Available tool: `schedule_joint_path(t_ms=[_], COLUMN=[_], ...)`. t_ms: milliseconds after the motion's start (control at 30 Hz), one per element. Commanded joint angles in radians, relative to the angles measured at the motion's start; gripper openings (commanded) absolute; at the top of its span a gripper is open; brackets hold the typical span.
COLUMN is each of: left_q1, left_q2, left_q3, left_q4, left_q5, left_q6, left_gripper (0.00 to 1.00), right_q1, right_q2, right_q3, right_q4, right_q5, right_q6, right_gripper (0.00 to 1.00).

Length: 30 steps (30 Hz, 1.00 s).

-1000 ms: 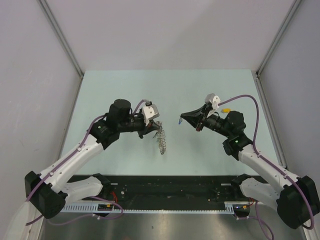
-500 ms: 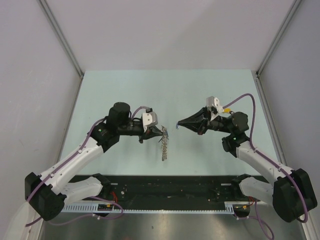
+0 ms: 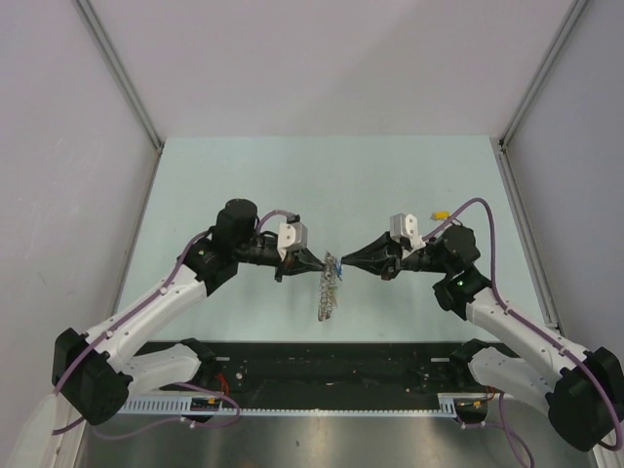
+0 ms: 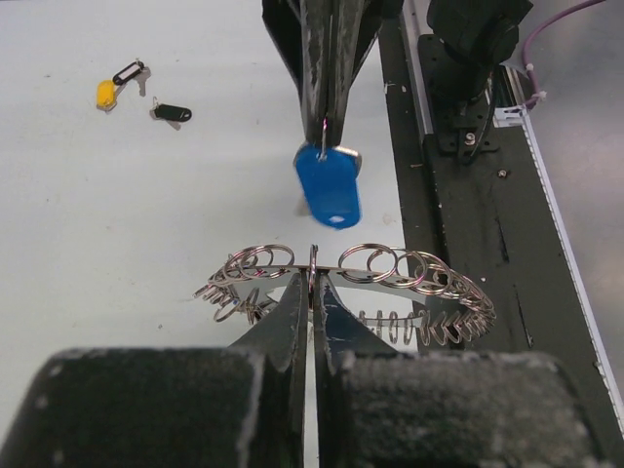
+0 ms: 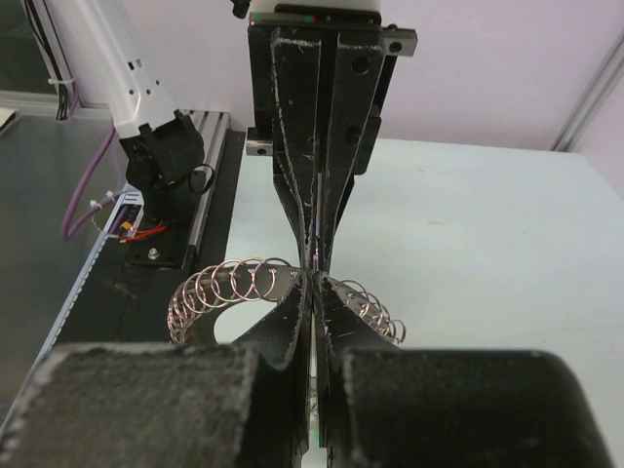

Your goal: Put the keys on the keyring

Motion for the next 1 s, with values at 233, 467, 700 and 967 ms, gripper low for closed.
schedule_joint_path(t_ms=[233,467,700,967], left_q1=[0.004,0.004,0.004,0.004], left_q2=[0.009,0.023,0.032,0.029], left_q3=[0.013,0.022,0.024,0.024], left_q4=[0.092,0.084,0.084,0.081], left_q5=[0.082,0.089,0.098,0.095], left_q6=[-0.069,-0.077,-0.083,-0.083], left_gripper=[0.00,0.00,0.00,0.00], right_q1=[0.080,0.124,0.138,0.140], right_q2=[-0.001,0.015,0.015,0.013], right_q3=[-0.016,-0.016,-0.014,-0.014], right_q4=[-0.040,-0.026,-0.051,-0.080], right_q5=[0.119,0.159,0.191,0.212], right_q6=[-0.128,-0.142,-0.180,-0.209], right_gripper=[0.00,0.00,0.00,0.00])
